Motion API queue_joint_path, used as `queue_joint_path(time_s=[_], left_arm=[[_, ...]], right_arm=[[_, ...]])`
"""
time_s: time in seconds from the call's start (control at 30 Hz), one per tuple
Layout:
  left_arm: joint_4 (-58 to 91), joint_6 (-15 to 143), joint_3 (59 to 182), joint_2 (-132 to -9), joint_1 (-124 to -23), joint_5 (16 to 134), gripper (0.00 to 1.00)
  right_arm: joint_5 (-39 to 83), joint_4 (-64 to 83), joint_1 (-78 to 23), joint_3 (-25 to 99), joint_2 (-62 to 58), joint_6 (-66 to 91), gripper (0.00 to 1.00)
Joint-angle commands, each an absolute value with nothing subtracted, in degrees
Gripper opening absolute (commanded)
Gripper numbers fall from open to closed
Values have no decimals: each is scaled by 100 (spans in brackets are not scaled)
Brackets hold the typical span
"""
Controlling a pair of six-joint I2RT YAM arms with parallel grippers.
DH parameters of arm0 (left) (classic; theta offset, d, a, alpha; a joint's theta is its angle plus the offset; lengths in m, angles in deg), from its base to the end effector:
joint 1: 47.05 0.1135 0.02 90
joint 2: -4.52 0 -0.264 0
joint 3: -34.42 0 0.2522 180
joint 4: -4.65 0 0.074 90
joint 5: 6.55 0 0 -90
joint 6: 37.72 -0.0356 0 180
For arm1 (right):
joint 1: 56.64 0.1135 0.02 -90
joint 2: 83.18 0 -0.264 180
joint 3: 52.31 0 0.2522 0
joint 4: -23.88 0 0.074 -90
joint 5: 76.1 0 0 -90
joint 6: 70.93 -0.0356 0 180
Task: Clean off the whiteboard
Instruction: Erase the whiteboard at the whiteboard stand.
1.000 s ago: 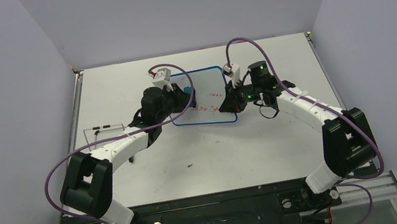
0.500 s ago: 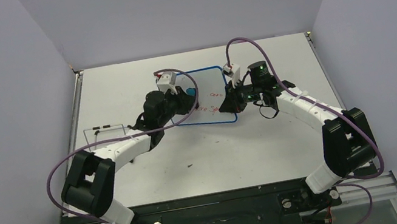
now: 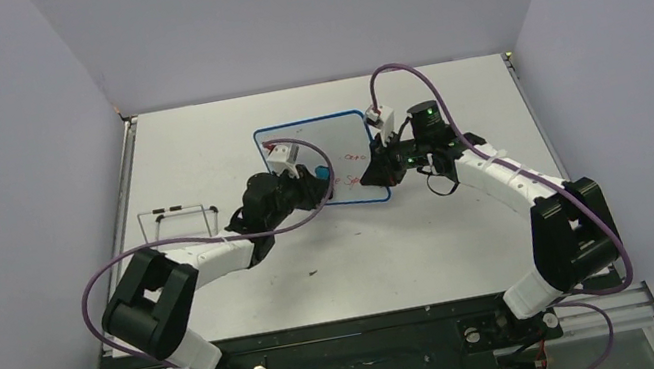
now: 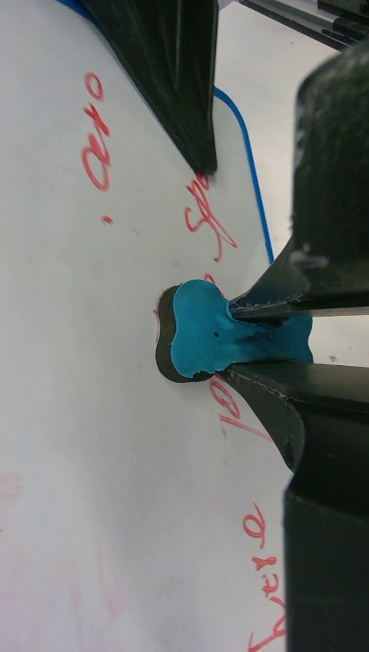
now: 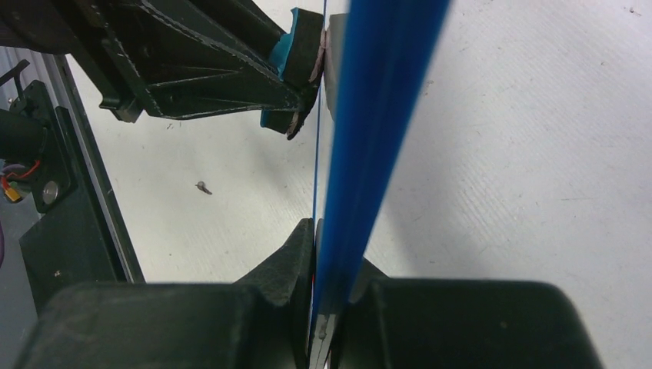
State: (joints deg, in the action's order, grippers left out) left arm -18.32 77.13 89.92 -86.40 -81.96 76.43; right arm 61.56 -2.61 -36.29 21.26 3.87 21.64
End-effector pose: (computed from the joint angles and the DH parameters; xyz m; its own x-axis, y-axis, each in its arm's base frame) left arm 0.2735 -0.1962 0.2077 -0.4402 -0.2014 -0.8750 0.5299 0.7284 -0.4343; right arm 0.2972 0.1383 0.2554 -0.5674 -0.2427 -0.7869 -0.7916 0.4240 0.4400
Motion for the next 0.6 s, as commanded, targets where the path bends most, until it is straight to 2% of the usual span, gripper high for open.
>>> queue_joint_path(time_s=[0.0, 0.33, 0.47, 0.57], left_arm=[[-1665, 7694, 8812, -8560, -7986, 7674, 0], [-1441, 7629, 9231, -8397, -7867, 7505, 0], [-1368, 7546, 9579, -8417, -8237, 7519, 0], [-1220, 7334, 9881, -8456, -8784, 8141, 0]], right_arm=[[6852, -832, -3268, 2208, 455, 2515, 0], [6841, -829, -3258, 2209, 482, 2518, 0], [6840, -833, -3261, 2217, 503, 2514, 0], [6877, -829, -3250, 2230, 552, 2488, 0]])
